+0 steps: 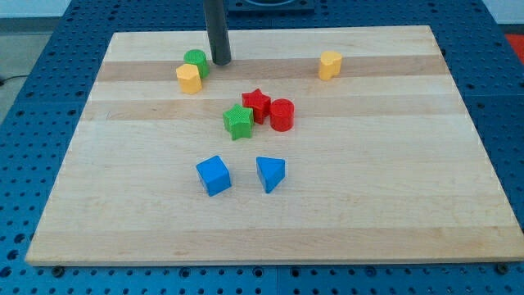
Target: Push the green circle into the red star
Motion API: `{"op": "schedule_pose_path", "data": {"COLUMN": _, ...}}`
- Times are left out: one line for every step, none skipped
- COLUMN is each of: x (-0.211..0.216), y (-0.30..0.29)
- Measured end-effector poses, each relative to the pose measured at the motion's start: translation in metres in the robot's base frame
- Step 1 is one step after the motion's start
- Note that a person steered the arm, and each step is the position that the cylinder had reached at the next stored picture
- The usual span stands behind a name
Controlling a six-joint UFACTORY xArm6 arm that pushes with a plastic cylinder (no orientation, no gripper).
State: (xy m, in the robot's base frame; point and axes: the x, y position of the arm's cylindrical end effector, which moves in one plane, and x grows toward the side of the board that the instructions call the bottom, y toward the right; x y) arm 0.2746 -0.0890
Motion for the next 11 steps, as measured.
{"op": "schedule_pose_path", "data": {"x": -0.016, "y": -0.001}}
{"op": "schedule_pose_path", "data": {"x": -0.03, "y": -0.059}}
{"op": "schedule_pose_path", "data": {"x": -0.024, "y": -0.101}}
{"op": "schedule_pose_path", "data": {"x": -0.01, "y": -0.085}}
{"op": "schedule_pose_path", "data": {"x": -0.01, "y": -0.025}}
{"op": "schedule_pose_path", "data": {"x": 0.009, "y": -0.03}}
{"op": "schedule_pose_path", "data": {"x": 0.028, "y": -0.02}}
{"op": "schedule_pose_path", "data": {"x": 0.029, "y": -0.002}}
{"op": "schedule_pose_path", "data": {"x": 0.042, "y": 0.016}}
{"op": "schedule_pose_path", "data": {"x": 0.059, "y": 0.032}}
{"op": "schedule_pose_path", "data": {"x": 0.078, "y": 0.037}}
